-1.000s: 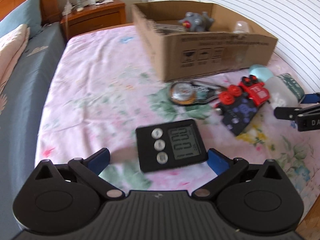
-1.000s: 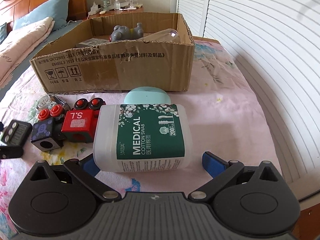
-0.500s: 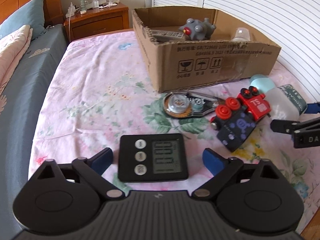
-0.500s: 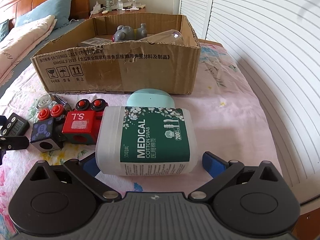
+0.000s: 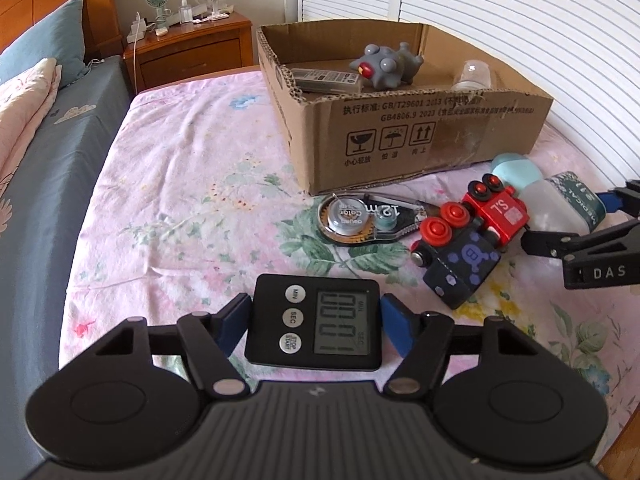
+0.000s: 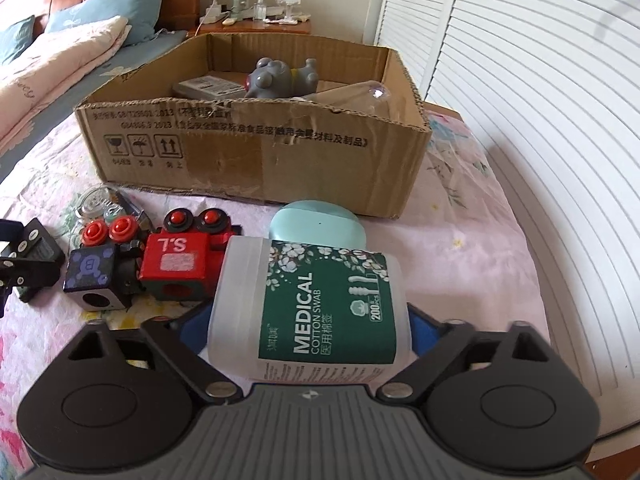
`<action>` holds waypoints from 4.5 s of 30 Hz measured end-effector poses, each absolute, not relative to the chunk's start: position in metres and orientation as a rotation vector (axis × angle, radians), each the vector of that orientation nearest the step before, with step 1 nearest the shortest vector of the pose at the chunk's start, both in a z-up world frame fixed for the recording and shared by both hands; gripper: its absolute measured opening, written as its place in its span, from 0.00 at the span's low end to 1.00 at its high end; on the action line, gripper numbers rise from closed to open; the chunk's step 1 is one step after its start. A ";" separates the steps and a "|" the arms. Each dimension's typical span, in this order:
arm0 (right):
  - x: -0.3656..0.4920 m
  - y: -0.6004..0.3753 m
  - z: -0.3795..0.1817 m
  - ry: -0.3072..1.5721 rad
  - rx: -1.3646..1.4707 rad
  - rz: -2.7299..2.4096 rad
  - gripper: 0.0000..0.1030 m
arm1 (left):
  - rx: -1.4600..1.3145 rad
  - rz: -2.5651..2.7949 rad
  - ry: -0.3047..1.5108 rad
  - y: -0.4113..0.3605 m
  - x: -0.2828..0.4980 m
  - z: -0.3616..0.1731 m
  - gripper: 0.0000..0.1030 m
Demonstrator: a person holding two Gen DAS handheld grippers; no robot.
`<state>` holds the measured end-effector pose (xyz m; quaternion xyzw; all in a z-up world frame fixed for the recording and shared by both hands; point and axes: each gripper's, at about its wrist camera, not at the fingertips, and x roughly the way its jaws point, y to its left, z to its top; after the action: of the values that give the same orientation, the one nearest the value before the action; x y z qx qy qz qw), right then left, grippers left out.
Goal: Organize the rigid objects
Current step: 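Lift the timer and MEDICAL tub and carry them toward the box, then lower the timer and tub into the box and open both grippers, then move both grippers back to the toys on the sheet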
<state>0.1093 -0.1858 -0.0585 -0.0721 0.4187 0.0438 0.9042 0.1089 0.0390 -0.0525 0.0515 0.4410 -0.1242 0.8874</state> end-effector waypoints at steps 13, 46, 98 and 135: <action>0.098 -0.188 -0.038 0.859 -0.166 0.136 0.85 | 0.174 -0.350 0.940 0.036 0.101 -0.042 0.67; 0.104 -0.188 0.047 0.703 -0.266 0.248 0.85 | 0.291 -0.454 0.766 -0.005 0.177 0.052 0.67; 0.301 -0.184 0.052 0.788 -0.279 0.143 1.00 | 0.113 -0.296 0.723 0.029 0.109 0.041 0.97; 0.106 -0.198 -0.029 0.820 -0.070 0.152 1.00 | 0.213 -0.397 0.828 0.017 0.095 -0.005 0.97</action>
<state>0.1056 -0.1976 -0.0292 -0.0339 0.3980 0.0736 0.9138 0.0953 0.0173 -0.0045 0.1027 0.3987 -0.1912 0.8910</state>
